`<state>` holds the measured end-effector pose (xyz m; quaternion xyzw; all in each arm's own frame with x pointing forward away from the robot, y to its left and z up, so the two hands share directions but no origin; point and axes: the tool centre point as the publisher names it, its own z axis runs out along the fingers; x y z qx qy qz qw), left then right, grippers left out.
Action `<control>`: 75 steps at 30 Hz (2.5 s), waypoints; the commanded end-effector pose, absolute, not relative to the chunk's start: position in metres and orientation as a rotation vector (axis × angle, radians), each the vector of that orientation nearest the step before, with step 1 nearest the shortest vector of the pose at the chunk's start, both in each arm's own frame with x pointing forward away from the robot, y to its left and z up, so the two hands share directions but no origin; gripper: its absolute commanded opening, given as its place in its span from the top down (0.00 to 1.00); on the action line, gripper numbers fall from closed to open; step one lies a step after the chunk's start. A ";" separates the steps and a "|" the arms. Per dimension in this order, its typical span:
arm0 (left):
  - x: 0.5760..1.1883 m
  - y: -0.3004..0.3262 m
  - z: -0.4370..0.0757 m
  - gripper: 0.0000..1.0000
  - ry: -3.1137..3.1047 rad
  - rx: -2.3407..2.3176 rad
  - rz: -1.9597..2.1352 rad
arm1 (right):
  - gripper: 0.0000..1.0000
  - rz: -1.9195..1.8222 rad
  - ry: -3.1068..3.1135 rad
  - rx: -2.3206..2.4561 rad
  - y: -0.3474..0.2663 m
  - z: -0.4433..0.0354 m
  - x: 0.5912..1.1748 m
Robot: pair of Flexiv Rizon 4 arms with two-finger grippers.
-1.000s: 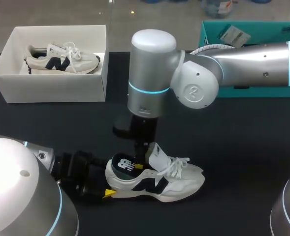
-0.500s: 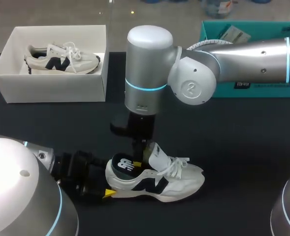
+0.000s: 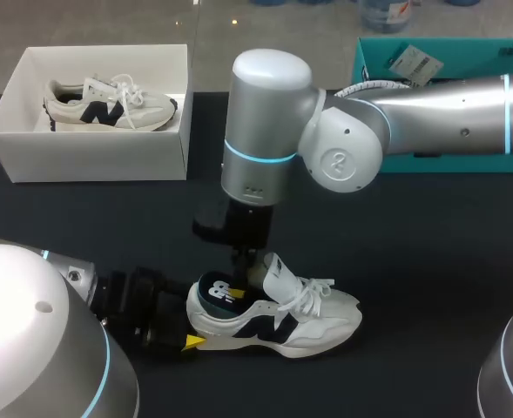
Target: Take the shoe out of the shoebox, open the shoe tongue, remove and reinsert the insole, then place the shoe into the shoebox
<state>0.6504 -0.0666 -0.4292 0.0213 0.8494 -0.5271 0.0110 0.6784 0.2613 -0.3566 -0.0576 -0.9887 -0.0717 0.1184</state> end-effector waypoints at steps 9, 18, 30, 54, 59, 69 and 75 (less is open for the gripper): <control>0.652 -0.066 -0.436 1.00 2.652 0.067 -1.643 | 1.00 -0.307 -2.891 -0.188 0.256 -0.364 0.670; 0.652 -0.066 -0.436 1.00 2.652 0.067 -1.643 | 1.00 -0.335 -2.912 -0.179 0.257 -0.355 0.675; 0.652 -0.066 -0.436 1.00 2.652 0.067 -1.643 | 1.00 -0.347 -2.973 -0.176 0.256 -0.329 0.688; 0.652 -0.066 -0.436 1.00 2.652 0.067 -1.643 | 1.00 -0.514 -3.237 -0.158 0.290 -0.225 0.760; 0.652 -0.066 -0.436 1.00 2.652 0.067 -1.643 | 1.00 -0.545 -3.299 -0.203 0.292 -0.194 0.775; 0.652 -0.066 -0.436 1.00 2.652 0.067 -1.643 | 1.00 -0.663 -3.389 -0.280 0.292 -0.140 0.797; 0.652 -0.066 -0.436 1.00 2.652 0.067 -1.643 | 1.00 -0.663 -3.389 -0.280 0.292 -0.140 0.797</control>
